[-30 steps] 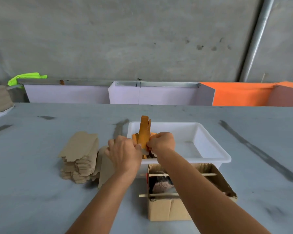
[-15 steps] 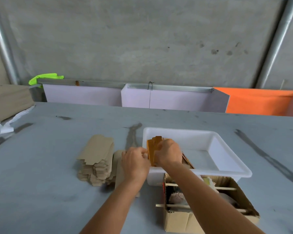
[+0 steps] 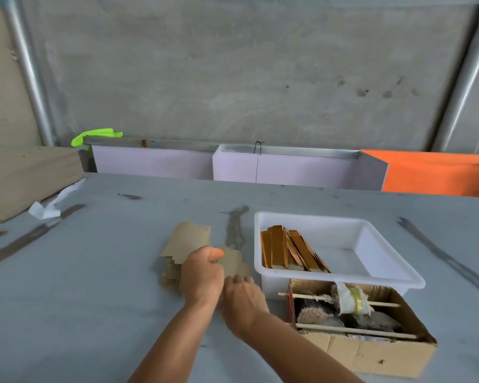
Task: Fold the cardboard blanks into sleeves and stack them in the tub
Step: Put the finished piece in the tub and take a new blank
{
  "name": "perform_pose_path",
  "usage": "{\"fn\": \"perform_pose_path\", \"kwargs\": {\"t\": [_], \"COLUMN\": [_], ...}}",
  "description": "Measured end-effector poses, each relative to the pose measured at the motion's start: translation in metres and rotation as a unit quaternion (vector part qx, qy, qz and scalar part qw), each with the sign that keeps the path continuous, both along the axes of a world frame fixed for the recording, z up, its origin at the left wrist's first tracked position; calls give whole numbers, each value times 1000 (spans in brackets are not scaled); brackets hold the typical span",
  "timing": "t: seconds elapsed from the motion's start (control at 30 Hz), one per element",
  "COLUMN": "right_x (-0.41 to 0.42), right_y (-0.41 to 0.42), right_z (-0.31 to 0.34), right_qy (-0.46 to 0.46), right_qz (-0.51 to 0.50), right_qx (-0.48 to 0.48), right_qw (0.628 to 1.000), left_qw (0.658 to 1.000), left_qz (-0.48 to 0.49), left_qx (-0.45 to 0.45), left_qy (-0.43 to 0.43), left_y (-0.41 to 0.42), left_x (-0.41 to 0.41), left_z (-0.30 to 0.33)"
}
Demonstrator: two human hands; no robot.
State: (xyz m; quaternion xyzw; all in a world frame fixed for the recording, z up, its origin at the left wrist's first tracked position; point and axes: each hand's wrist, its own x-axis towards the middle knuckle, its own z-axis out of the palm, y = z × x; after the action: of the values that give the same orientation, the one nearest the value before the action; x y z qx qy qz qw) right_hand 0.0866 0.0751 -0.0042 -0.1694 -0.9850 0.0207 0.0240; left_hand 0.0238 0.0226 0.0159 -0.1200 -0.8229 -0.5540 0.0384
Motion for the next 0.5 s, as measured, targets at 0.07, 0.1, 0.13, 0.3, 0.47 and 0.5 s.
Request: {"fn": "perform_pose_path", "kwargs": {"t": [0.07,0.1,0.13,0.3,0.47,0.5], "right_x": [-3,-4,-4,0,2,3], "right_y": [-2,-3,-4,-1,-1,-3], "right_z": [-11,-16,-20,-29,-23,-22], "right_qy": [-13,-17,-18,-13,-13,-13], "right_qz": [-15,-13,-5,42,73,68], "right_qx": [29,46,66,113,105,102], "right_qw": [999,999,998,993,992,992], "left_qw": [1000,1000,1000,999,1000,1000], "left_qz": [3,3,1,-10,-4,-5], "left_qx": [8,13,18,29,23,22], "left_qy": [-7,-9,-11,-19,-16,-17], "left_y": [-5,-7,-9,-17,-21,-20], "left_x": [2,3,3,6,8,9], "left_z": [-7,-10,-12,-17,-17,-17]}}
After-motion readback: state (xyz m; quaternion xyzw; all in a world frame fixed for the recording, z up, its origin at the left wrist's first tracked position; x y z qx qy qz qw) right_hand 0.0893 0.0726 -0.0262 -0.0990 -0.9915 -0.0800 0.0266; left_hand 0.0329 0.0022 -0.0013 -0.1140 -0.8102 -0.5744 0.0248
